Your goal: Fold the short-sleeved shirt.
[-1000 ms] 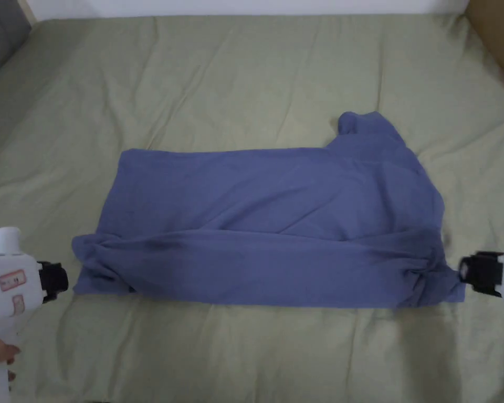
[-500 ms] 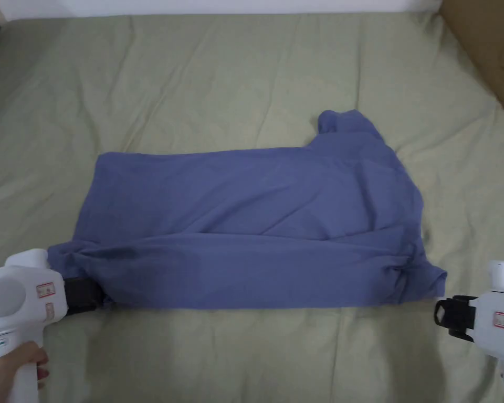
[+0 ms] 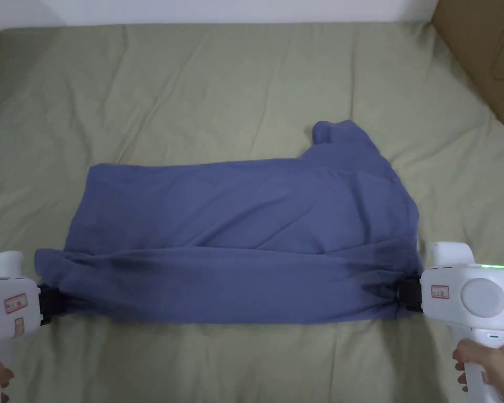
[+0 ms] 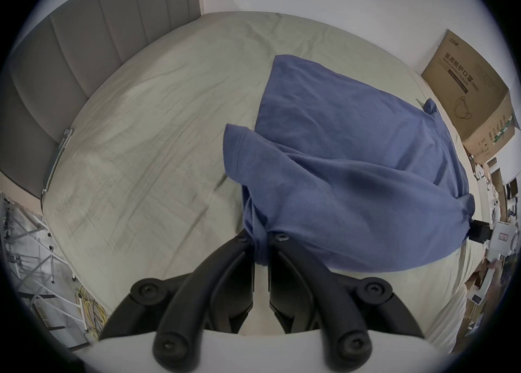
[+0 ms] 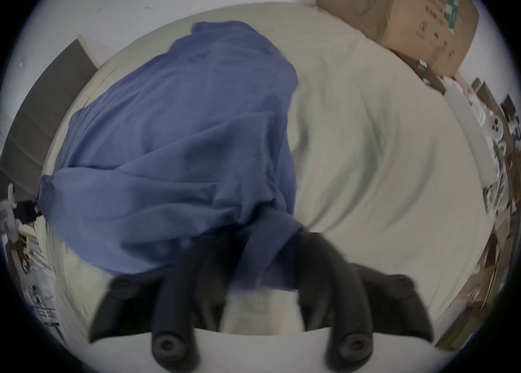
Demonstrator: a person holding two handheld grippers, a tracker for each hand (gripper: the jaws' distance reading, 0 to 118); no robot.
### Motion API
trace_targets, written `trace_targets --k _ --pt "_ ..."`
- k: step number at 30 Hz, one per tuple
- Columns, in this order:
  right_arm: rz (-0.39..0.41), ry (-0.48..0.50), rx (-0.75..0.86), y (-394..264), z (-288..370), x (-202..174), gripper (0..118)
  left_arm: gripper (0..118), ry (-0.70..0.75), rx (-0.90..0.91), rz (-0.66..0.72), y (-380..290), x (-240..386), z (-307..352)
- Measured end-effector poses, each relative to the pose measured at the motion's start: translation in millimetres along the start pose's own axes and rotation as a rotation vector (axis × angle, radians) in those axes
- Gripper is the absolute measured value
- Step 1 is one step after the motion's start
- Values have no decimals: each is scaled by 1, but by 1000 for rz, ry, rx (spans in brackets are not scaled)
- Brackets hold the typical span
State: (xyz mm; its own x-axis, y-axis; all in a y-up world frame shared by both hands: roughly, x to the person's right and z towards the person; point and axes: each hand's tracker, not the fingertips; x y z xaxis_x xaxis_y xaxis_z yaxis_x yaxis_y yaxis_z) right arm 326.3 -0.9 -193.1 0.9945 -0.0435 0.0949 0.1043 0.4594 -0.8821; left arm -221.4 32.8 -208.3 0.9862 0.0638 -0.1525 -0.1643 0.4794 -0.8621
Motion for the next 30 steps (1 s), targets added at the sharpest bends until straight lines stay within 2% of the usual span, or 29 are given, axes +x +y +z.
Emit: trace_targets --k 1,4,7,9,13,16,21,22,23,24,25,26,27,30 --pt "9 -8 14 -1 5 -1 9 8 -6 0 -10 -2 0 4" --pt "-20 22 3 -4 21 5 9 8 -6 8 -24 -1 1 12" --pt "-100 64 44 -6 46 13 9 8 -29 30 -16 -4 -4 29" --pt "-113 95 57 -11 64 18 9 8 -38 37 -16 -7 -9 42" --pt "-82 53 49 -31 95 23 9 8 -20 52 -41 -23 -15 66" --pt "-131 91 18 -61 112 33 9 8 -19 42 -48 -45 -23 82" --pt "-155 102 -52 -117 98 34 9 8 22 -37 -58 -90 -32 72" --pt "-182 109 -46 -124 91 34 10 8 14 -58 -49 -95 -33 66" --pt "-234 131 -27 -127 87 35 13 12 6 -88 -28 -99 -34 62" --pt "-264 126 -38 -126 87 36 29 26 18 -92 -8 -100 -34 62" --pt "-261 122 -59 -123 88 37 63 60 53 -100 4 -101 -36 62" --pt "-257 118 -49 -121 93 38 81 83 50 -90 7 -99 -38 65" --pt "-245 100 -13 -117 99 38 84 95 45 -72 21 -96 -41 72" --pt "-125 29 68 -93 120 34 83 92 31 27 82 -75 -45 96"
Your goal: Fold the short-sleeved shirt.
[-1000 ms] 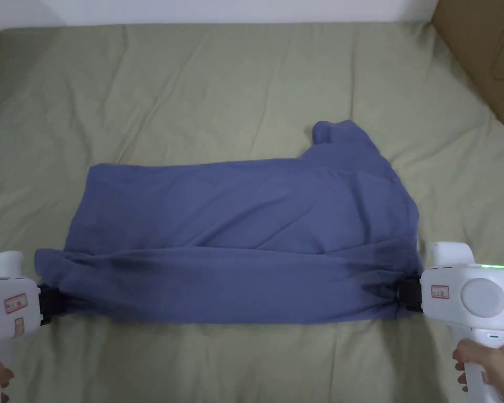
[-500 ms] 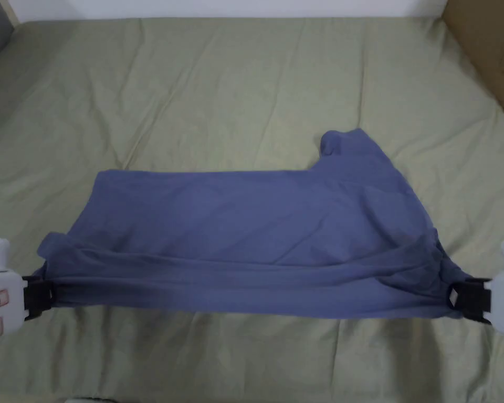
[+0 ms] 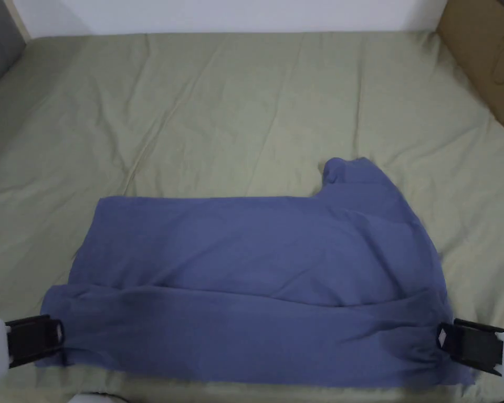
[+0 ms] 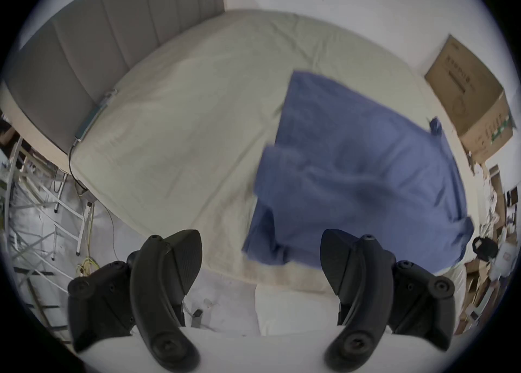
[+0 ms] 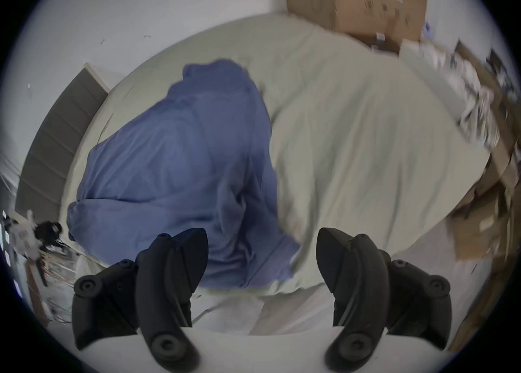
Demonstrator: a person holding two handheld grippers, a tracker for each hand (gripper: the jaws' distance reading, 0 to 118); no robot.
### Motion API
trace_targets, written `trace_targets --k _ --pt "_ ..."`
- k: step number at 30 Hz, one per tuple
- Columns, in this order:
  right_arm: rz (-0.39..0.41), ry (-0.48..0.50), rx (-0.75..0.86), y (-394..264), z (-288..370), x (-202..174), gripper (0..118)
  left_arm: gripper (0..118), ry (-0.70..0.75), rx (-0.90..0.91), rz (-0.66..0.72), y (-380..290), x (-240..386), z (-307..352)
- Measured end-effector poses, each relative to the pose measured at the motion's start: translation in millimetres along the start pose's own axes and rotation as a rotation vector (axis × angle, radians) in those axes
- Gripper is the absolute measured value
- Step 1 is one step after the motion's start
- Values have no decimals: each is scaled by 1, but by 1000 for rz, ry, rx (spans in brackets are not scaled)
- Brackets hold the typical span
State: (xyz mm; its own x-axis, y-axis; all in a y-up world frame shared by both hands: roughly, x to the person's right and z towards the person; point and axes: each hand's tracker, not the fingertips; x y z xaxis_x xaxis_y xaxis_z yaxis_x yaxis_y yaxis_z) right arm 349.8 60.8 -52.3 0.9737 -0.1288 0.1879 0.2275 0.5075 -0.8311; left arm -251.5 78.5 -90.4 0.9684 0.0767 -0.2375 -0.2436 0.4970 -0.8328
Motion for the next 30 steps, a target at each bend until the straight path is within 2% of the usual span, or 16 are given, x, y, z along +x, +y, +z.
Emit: trace_targets --k 2,3,4,5,10,15,16,17,18,19,21,24,27,28,29,30 --pt "39 12 57 18 10 -7 72 73 -53 63 18 15 7 14" --pt "47 9 62 26 12 -11 55 51 -71 83 18 21 11 18" --pt "55 8 59 36 11 -16 21 16 -77 85 -7 28 20 19" --pt "60 3 67 43 8 -21 5 2 -82 96 -31 33 28 17" --pt "54 64 19 68 -29 -37 0 0 -134 51 -99 54 67 -18" --pt "47 116 11 124 -73 -42 2 0 -144 18 -148 70 94 -51" --pt "56 115 8 145 -86 -42 29 0 -150 16 -147 75 97 -57" --pt "62 112 15 163 -98 -42 63 0 -152 14 -145 79 100 -61" --pt "81 104 13 181 -115 -41 84 0 -154 12 -146 83 102 -64" --pt "94 77 -19 199 -132 -41 86 0 -157 14 -147 86 103 -68" --pt "105 72 -40 222 -162 -39 86 0 -152 11 -150 91 105 -74" --pt "136 -9 -174 237 -211 -35 86 0 -135 -3 -154 96 105 -84" --pt "95 -18 -226 226 -225 -35 78 0 -154 -6 -142 99 99 -91" --pt "102 -25 -189 227 -217 -39 73 0 -165 -9 -132 101 97 -93" --pt "120 -22 -183 226 -212 -42 61 0 -171 -15 -121 105 94 -96" --pt "133 -34 -179 227 -208 -45 41 0 -170 -15 -108 108 92 -99"
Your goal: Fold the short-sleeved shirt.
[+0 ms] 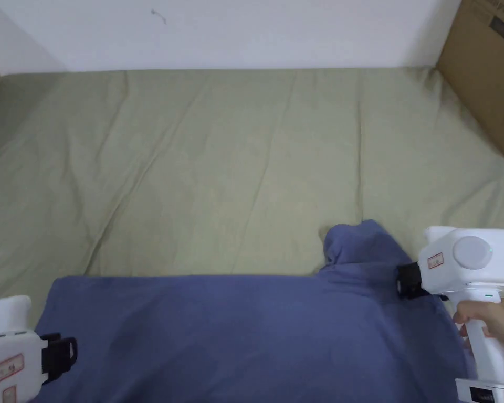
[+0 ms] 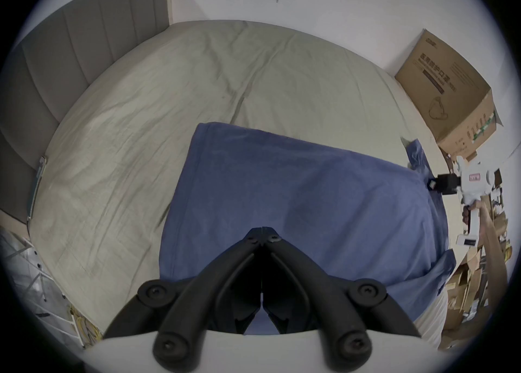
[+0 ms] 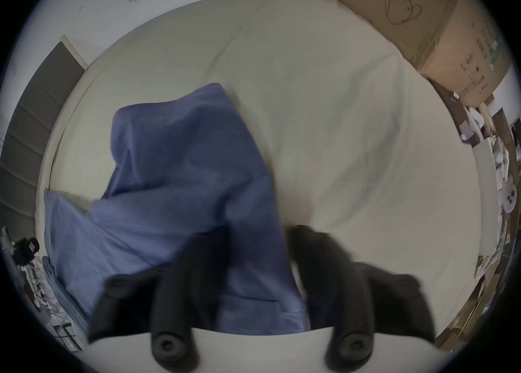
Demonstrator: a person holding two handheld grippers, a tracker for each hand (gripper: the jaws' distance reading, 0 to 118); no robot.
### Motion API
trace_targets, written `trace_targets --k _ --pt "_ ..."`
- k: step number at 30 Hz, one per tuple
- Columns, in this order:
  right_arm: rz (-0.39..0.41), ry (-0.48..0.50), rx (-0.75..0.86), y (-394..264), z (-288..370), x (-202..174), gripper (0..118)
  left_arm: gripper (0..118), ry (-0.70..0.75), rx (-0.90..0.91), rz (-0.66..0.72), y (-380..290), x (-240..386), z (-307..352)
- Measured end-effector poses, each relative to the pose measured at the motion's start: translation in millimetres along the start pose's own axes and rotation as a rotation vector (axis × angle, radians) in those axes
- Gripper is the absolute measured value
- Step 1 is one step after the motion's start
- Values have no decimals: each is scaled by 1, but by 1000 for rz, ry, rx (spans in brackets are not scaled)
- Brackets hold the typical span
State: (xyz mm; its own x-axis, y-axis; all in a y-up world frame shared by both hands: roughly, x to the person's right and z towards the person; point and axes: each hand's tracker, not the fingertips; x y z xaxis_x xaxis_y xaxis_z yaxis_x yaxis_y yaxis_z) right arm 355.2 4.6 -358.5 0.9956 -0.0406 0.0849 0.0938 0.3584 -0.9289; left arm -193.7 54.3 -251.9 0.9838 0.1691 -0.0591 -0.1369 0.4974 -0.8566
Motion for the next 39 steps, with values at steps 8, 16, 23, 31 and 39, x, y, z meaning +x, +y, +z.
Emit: trace_targets --k 8,16,23,31,39 --pt "7 60 -12 7 9 -9 3 105 74 27 49 65 -24 -37" --pt "-39 77 -26 4 7 -3 3 95 180 -156 95 109 -36 -132" --pt "-56 127 -15 4 20 -3 3 1 132 -72 50 105 -30 -95" --pt "-72 221 101 -21 101 16 3 1 46 2 45 84 -30 -15" --pt "-74 298 167 -130 189 39 3 2 16 106 -28 3 -35 102"
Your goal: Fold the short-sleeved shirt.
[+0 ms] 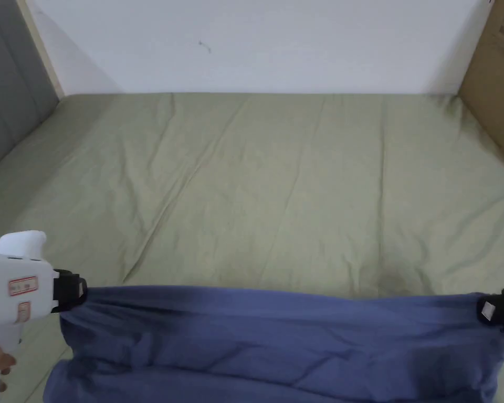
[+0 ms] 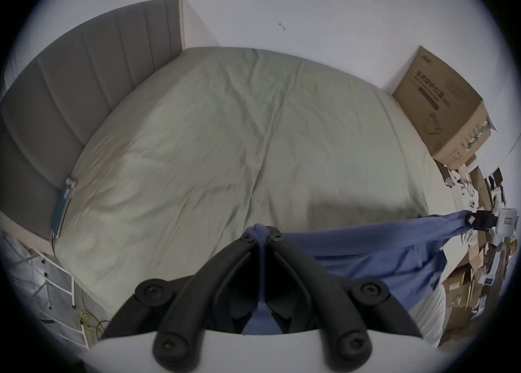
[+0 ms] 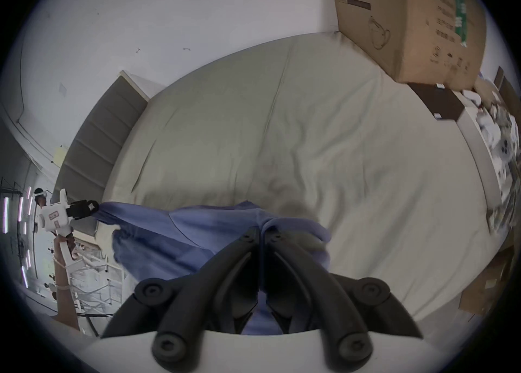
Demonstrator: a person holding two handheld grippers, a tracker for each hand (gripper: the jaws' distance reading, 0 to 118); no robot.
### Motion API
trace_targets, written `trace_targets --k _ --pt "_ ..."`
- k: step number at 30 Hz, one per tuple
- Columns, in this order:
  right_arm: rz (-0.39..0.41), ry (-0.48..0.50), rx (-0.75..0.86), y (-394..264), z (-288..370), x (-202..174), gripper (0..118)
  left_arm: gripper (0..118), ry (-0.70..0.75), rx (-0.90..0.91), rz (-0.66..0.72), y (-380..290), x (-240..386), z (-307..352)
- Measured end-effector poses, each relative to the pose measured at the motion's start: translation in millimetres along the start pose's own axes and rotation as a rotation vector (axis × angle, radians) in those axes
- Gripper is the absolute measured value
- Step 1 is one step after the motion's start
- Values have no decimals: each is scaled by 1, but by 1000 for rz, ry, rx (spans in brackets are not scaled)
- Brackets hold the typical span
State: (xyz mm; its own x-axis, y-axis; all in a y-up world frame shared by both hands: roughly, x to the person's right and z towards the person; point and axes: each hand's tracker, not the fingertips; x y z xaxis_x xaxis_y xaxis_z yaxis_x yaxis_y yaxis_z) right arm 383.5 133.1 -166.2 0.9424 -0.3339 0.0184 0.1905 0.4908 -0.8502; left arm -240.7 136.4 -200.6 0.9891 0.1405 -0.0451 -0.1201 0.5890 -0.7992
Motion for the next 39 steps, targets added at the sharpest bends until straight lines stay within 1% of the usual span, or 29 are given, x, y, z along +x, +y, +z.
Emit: trace_targets --k 2,5,6,7,9,10,11,12,13,14,15,16,17,20,21,22,23,24,25,26,27,29,30,31,33,35,36,37,39 --pt "-4 17 -6 -35 17 7 3 2 -3 -2 3 -25 -8 20" --pt "-80 23 -60 -83 23 21 3 2 9 -43 16 -62 -19 26" --pt "-100 -6 -91 -97 21 24 3 2 8 -72 23 -73 -23 23" --pt "-82 -47 -114 -113 16 25 3 2 10 -111 63 -85 -27 17" --pt "-110 -72 -166 -136 0 24 3 2 22 -151 119 -103 -31 5" --pt "-115 -90 -179 -145 -10 24 3 6 29 -144 101 -111 -31 -4" --pt "-106 -90 -163 -150 -19 25 4 19 57 -174 74 -117 -31 -12" --pt "-72 -126 -154 -152 -27 25 4 19 82 -204 74 -119 -30 -16" --pt "-48 -166 -140 -152 -29 21 6 27 86 -207 87 -121 -31 -17" --pt "-16 -208 -133 -149 -29 17 16 46 111 -214 83 -123 -30 -16" --pt "27 -257 -134 -146 -29 11 44 76 116 -209 84 -123 -31 -12" --pt "62 -292 -117 -140 -21 -2 79 99 111 -187 87 -123 -34 -5" --pt "105 -302 -80 -134 -13 -10 83 102 83 -137 106 -120 -37 5" --pt "225 -369 36 -116 5 -47 83 95 31 -94 191 -112 -53 22" --pt "244 -360 74 -111 8 -59 83 84 2 -58 227 -112 -57 28" --pt "263 -326 115 -107 9 -73 81 56 -29 -27 265 -112 -57 34" --pt "255 -288 129 -102 8 -85 74 30 -57 -10 300 -114 -62 36" --pt "240 -245 125 -99 6 -94 56 9 -78 -7 337 -117 -65 35" --pt "243 -176 115 -96 -1 -108 21 6 -98 -8 378 -122 -69 33" --pt "251 -116 113 -96 -10 -120 7 3 -118 -21 407 -128 -67 34" --pt "247 -87 106 -96 -20 -130 6 2 -140 -25 416 -134 -69 31" --pt "313 -81 46 -100 -42 -155 6 2 -143 -29 429 -143 -74 28" --pt "322 -64 41 -103 -49 -164 6 3 -146 -27 435 -147 -72 27" --pt "337 -34 17 -106 -57 -174 6 8 -163 -11 471 -152 -78 25" --pt "356 5 -25 -110 -71 -181 6 31 -208 -12 571 -160 -90 20" --pt "388 10 -45 -117 -79 -194 6 77 -308 -34 636 -167 -99 13" --pt "406 16 -56 -120 -81 -198 6 97 -328 -38 648 -170 -101 10" --pt "424 14 -68 -122 -85 -203 6 110 -339 -38 664 -173 -102 5" --pt "451 10 -90 -125 -90 -209 6 112 -359 -36 676 -174 -103 -2"
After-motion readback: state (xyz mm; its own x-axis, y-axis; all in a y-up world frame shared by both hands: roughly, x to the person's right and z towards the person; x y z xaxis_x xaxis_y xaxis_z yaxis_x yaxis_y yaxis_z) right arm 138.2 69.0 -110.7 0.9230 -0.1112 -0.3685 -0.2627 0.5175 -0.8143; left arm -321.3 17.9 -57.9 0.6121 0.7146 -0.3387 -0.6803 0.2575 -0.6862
